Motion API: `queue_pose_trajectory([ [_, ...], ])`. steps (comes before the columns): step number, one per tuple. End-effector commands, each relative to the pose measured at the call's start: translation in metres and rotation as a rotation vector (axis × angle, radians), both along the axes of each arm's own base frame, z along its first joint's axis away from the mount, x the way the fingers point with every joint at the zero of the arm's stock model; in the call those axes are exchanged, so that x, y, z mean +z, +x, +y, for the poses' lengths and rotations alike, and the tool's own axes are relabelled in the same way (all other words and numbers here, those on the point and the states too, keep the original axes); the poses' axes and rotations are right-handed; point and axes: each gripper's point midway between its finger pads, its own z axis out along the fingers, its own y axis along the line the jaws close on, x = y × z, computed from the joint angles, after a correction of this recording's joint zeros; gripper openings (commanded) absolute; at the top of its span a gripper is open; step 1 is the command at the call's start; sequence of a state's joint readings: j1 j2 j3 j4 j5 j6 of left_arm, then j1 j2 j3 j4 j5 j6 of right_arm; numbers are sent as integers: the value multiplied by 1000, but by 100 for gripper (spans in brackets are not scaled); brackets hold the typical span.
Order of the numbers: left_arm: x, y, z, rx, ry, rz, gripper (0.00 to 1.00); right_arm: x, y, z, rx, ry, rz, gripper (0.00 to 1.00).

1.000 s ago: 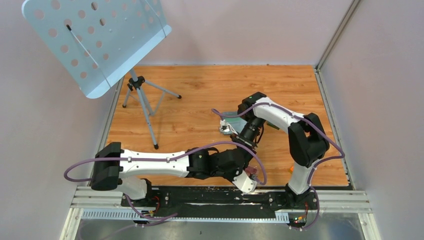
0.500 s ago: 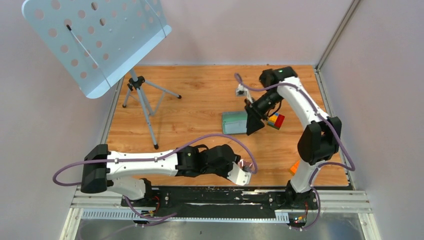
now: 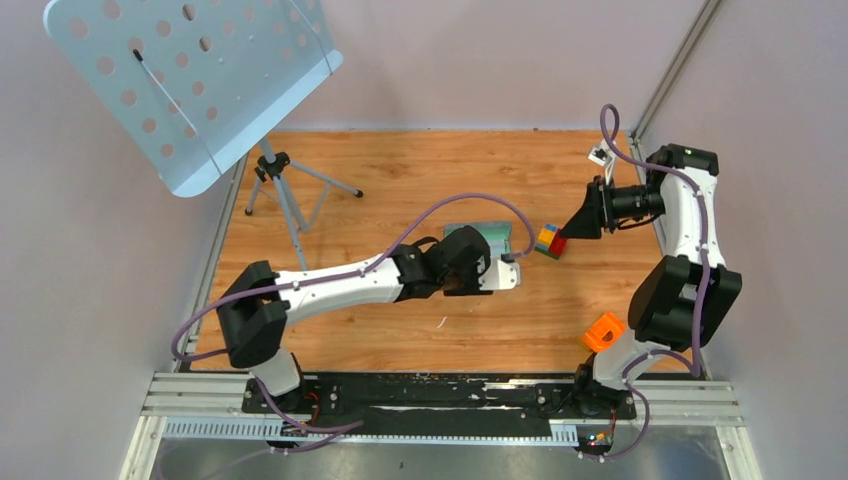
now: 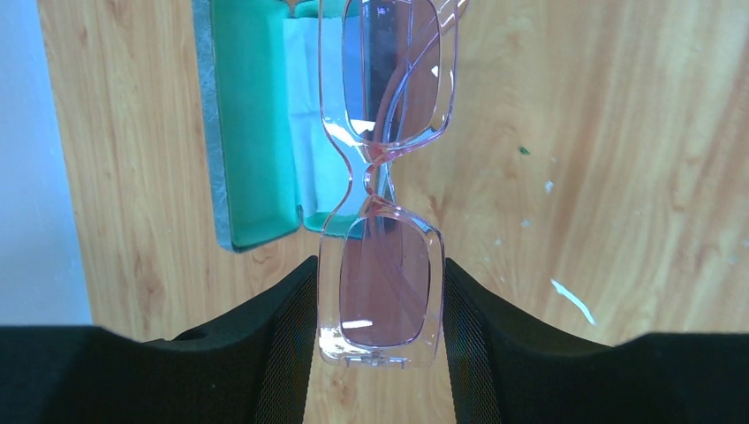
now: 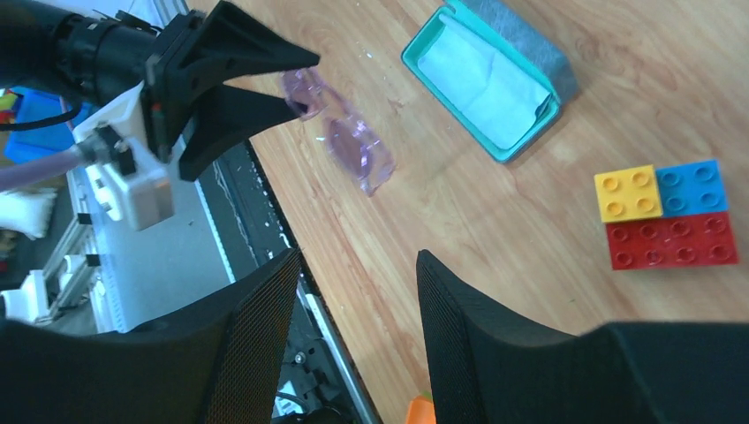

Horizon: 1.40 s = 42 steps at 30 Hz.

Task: Organize the sunglasses
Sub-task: Place the sunglasses in the sunglasses case.

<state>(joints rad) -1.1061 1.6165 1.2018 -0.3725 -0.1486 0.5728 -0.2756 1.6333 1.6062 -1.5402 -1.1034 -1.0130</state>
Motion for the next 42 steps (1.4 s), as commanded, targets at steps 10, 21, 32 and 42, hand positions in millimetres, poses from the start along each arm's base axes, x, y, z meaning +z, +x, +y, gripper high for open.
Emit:
queue_pose_trajectory([
  [10, -35, 60, -26, 115, -54, 94, 26, -10, -27, 8, 4, 108, 38, 55],
  [21, -66, 82, -26, 131, -58, 142, 25, -18, -27, 6, 5, 115, 58, 55],
  [32, -77, 94, -25, 126, -37, 130, 26, -26, -25, 8, -1, 153, 98, 55],
  [42, -76, 104, -26, 104, -2, 137, 28, -28, -27, 9, -1, 156, 107, 55],
])
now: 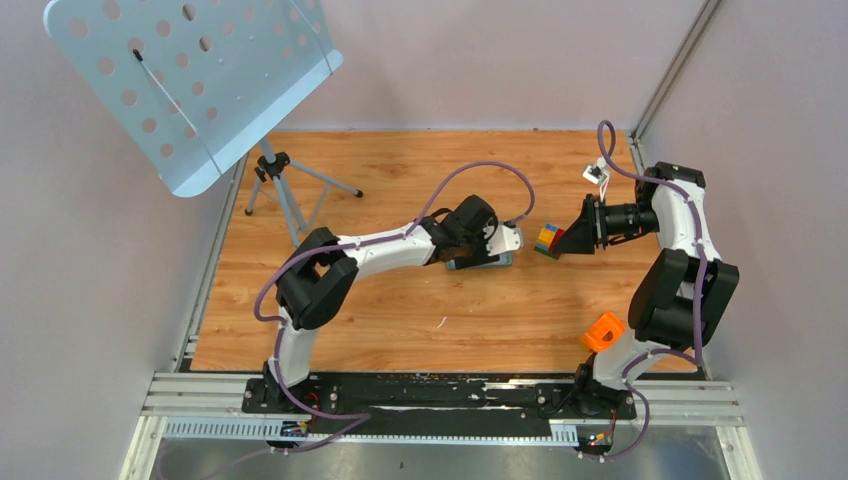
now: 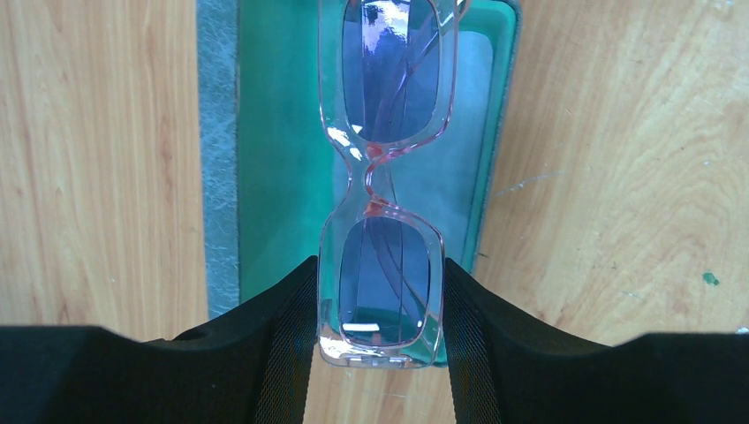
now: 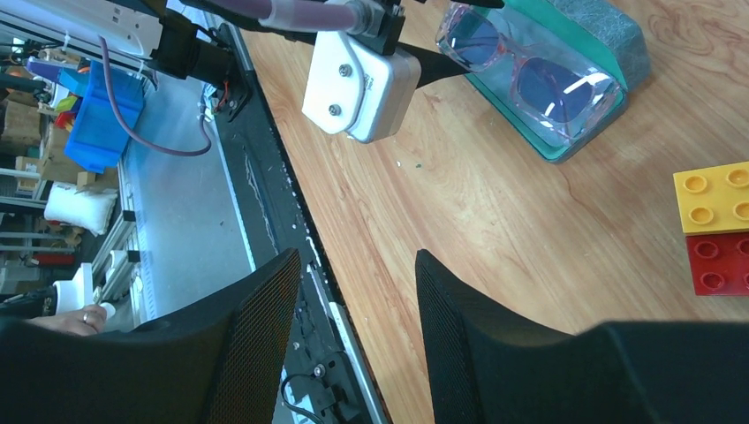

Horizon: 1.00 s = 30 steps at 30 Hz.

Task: Organize the sunglasses
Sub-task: Place the sunglasses in the sunglasses case.

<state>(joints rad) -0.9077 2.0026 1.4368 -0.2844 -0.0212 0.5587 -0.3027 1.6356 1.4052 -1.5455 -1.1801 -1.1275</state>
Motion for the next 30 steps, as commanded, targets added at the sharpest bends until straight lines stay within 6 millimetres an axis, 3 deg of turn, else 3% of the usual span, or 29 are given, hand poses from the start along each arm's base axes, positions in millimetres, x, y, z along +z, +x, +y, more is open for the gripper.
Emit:
queue_pose_trajectory([
  [1, -5, 6, -3, -21, 5, 22, 28, 4, -8, 2, -10, 44, 30, 55],
  [19, -27, -5, 15, -37, 57, 63, 27, 1, -11, 3, -7, 48, 39, 55],
  [26, -29, 0, 19, -15, 62, 43, 43, 0, -11, 3, -6, 52, 41, 55],
  [30, -24, 6, 22, 2, 73, 4, 47, -2, -12, 3, -5, 51, 44, 55],
])
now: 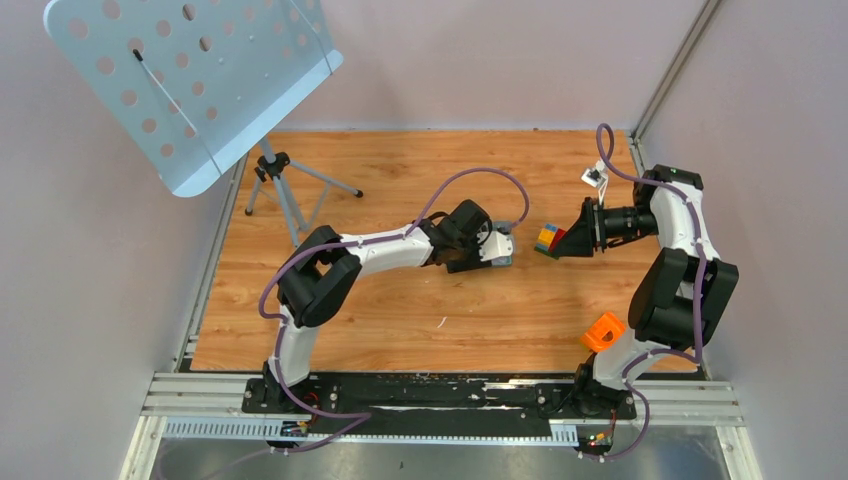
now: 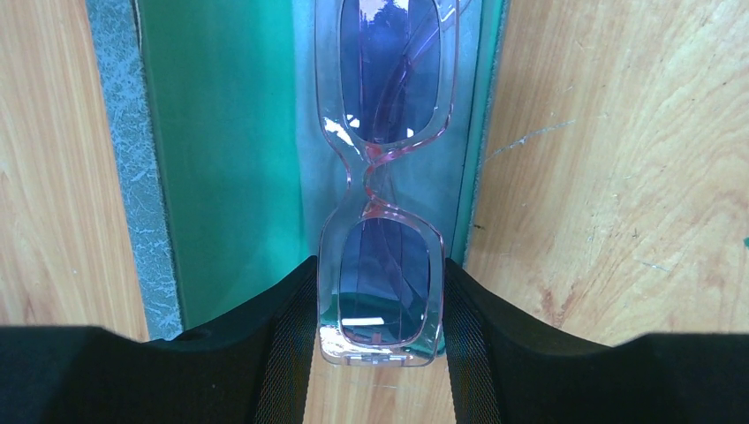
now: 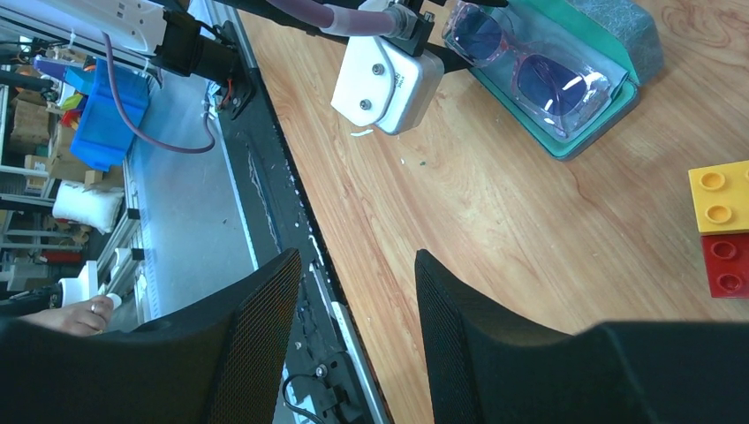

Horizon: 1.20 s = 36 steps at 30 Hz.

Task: Organize the sunglasses
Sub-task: Place the sunglasses in the sunglasses case.

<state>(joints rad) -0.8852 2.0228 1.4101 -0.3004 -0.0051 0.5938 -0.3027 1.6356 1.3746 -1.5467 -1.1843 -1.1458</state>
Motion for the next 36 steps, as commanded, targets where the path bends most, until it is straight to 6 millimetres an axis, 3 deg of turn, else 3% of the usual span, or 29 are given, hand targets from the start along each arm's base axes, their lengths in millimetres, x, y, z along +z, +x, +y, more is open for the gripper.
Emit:
queue_pose_trajectory([
  [1, -2, 7, 6, 17, 16, -31, 48, 4, -9, 2, -11, 42, 34, 55],
  [12, 5, 3, 2, 16, -30, -19, 57, 2, -10, 2, -9, 43, 40, 55],
  [25, 7, -5, -15, -38, -102, 13, 50, 2, -12, 3, -8, 42, 42, 55],
  [36, 9, -2, -7, -25, -80, -22, 63, 2, -10, 2, -9, 43, 42, 55],
])
